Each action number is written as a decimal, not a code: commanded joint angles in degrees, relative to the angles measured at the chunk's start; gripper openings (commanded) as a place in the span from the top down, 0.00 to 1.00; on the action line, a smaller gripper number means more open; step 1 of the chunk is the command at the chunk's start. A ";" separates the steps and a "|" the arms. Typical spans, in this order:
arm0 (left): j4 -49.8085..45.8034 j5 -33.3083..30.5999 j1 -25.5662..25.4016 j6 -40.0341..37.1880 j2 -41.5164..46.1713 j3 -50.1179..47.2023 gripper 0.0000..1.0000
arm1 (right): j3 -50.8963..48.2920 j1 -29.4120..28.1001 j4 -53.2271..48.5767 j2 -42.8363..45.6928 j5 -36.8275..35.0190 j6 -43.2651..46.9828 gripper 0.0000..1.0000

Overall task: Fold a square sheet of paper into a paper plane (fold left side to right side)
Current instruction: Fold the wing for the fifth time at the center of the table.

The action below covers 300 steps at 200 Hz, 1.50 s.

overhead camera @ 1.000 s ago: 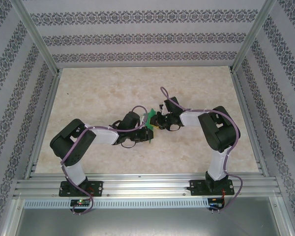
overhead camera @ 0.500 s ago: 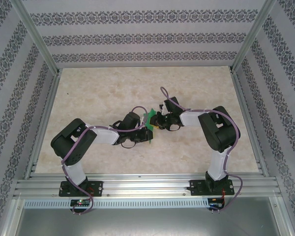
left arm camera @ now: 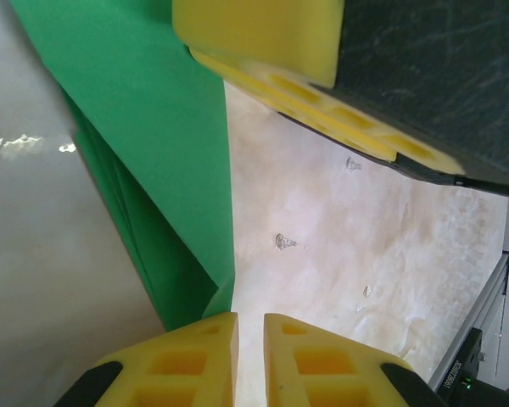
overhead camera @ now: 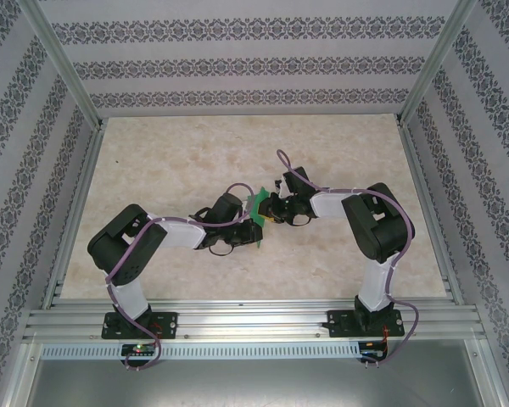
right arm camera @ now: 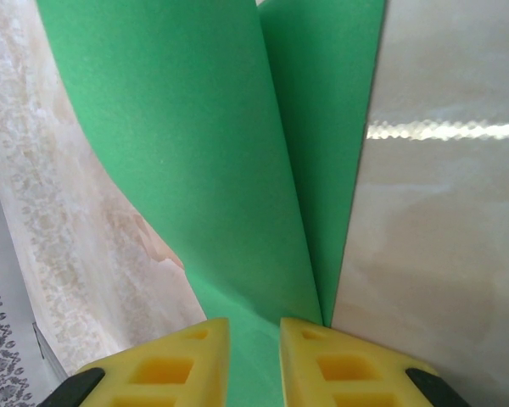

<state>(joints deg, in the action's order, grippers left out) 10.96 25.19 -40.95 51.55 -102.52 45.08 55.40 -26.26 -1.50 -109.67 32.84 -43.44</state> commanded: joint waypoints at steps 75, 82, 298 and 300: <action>-6.62 2.03 -0.01 -1.05 -3.99 3.52 0.83 | -0.97 -0.28 -5.42 -2.07 -4.10 1.07 0.75; -7.28 2.10 -0.01 -1.10 -4.08 3.50 0.83 | -0.98 -0.28 -5.44 -1.81 -4.16 1.14 0.75; -12.83 1.40 -0.01 -0.99 -4.94 2.88 0.88 | -1.71 -2.66 -4.41 6.75 -0.67 -0.85 0.86; -12.92 1.41 -0.01 -0.94 -4.92 2.88 0.88 | -1.61 -2.72 -4.38 6.57 -0.67 -0.86 0.86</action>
<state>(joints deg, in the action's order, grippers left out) 4.60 26.63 -40.88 51.31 -105.19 48.84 52.45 -28.51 -7.70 -100.60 31.81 -43.05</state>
